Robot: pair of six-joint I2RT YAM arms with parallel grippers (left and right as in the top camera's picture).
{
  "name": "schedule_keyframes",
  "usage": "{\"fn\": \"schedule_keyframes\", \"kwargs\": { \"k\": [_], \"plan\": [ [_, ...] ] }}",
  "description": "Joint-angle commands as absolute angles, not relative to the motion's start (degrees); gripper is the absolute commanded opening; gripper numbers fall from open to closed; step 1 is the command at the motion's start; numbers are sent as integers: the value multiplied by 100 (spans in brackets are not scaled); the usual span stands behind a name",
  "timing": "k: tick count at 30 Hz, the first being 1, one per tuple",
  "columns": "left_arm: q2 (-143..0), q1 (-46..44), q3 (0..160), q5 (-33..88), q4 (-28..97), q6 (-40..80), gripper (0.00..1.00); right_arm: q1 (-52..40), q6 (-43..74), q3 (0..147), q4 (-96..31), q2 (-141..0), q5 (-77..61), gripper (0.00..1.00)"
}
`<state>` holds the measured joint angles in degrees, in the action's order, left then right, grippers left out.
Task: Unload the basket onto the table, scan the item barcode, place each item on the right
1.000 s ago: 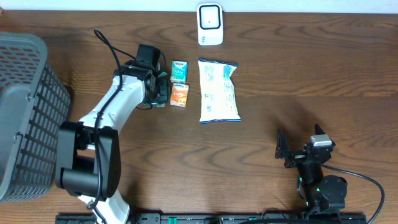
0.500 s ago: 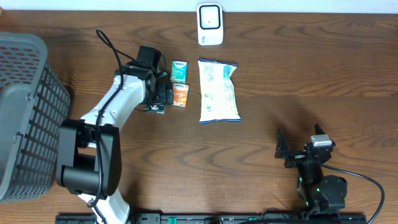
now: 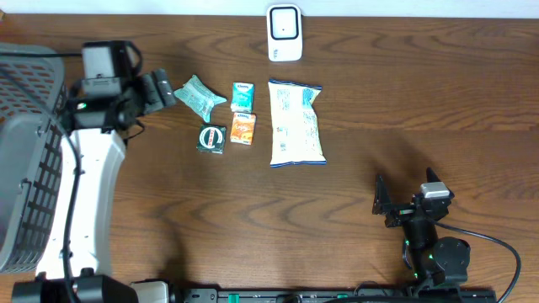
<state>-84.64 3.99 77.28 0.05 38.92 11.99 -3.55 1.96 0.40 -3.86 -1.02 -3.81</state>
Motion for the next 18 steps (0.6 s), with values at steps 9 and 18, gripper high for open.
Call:
{"fn": "schedule_keyframes", "kwargs": {
  "k": [9,18],
  "plan": [
    [-8702,637,7693,51,3990,1269,98,-320,252,32,-410,-86,-353,99],
    [-8729,637,7693,58,4027,1271,98,-320,252,32,-408,-86,-353,99]
  ]
}}
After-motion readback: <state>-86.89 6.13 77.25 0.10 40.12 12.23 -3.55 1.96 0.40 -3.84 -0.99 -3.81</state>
